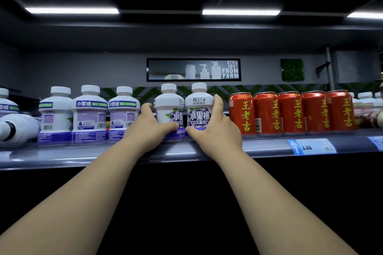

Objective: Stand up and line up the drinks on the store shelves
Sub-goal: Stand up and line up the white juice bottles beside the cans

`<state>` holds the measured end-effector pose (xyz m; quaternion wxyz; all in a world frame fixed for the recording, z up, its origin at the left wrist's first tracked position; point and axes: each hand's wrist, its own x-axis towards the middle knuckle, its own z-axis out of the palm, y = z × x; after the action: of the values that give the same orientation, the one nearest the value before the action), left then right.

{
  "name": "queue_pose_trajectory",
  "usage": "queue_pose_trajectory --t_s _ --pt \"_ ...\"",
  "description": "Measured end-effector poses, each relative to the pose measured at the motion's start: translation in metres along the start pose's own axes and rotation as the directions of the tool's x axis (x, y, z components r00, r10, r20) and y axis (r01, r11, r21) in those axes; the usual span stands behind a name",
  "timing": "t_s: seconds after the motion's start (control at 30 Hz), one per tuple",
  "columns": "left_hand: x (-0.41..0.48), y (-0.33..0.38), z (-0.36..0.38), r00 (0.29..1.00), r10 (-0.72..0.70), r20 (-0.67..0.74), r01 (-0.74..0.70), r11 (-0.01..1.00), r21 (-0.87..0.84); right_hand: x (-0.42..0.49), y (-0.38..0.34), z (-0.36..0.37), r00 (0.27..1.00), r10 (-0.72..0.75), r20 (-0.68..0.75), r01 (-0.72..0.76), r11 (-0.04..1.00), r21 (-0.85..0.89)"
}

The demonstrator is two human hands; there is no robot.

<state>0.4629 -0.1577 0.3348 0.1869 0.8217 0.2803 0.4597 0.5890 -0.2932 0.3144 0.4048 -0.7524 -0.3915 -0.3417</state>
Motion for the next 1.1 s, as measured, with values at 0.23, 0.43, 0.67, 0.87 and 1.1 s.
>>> queue_pose_trajectory --t_s 0.23,0.43,0.67,0.87,1.1 --pt "0.000 0.002 0.003 1.000 -0.012 -0.018 0.014 0.995 0.097 0.004 0.004 -0.005 0.998 -0.008 0.068 0.010 1.000 -0.022" --pt "-0.002 -0.001 0.001 0.999 0.045 -0.018 -0.042 0.991 0.128 0.000 -0.001 -0.003 0.999 0.019 0.049 -0.015 0.997 -0.081" --pt "-0.004 -0.004 0.000 0.995 0.095 -0.022 -0.092 0.988 0.127 -0.004 0.001 -0.005 0.999 0.022 0.024 -0.021 1.000 -0.016" --pt "-0.008 -0.005 0.005 0.987 0.135 -0.085 -0.110 0.961 0.253 -0.005 0.000 -0.004 1.000 0.023 0.000 -0.023 1.000 -0.011" --pt "-0.014 -0.002 0.006 0.979 0.138 -0.149 -0.088 0.950 0.301 -0.006 0.002 -0.003 1.000 -0.008 0.000 0.008 1.000 -0.008"
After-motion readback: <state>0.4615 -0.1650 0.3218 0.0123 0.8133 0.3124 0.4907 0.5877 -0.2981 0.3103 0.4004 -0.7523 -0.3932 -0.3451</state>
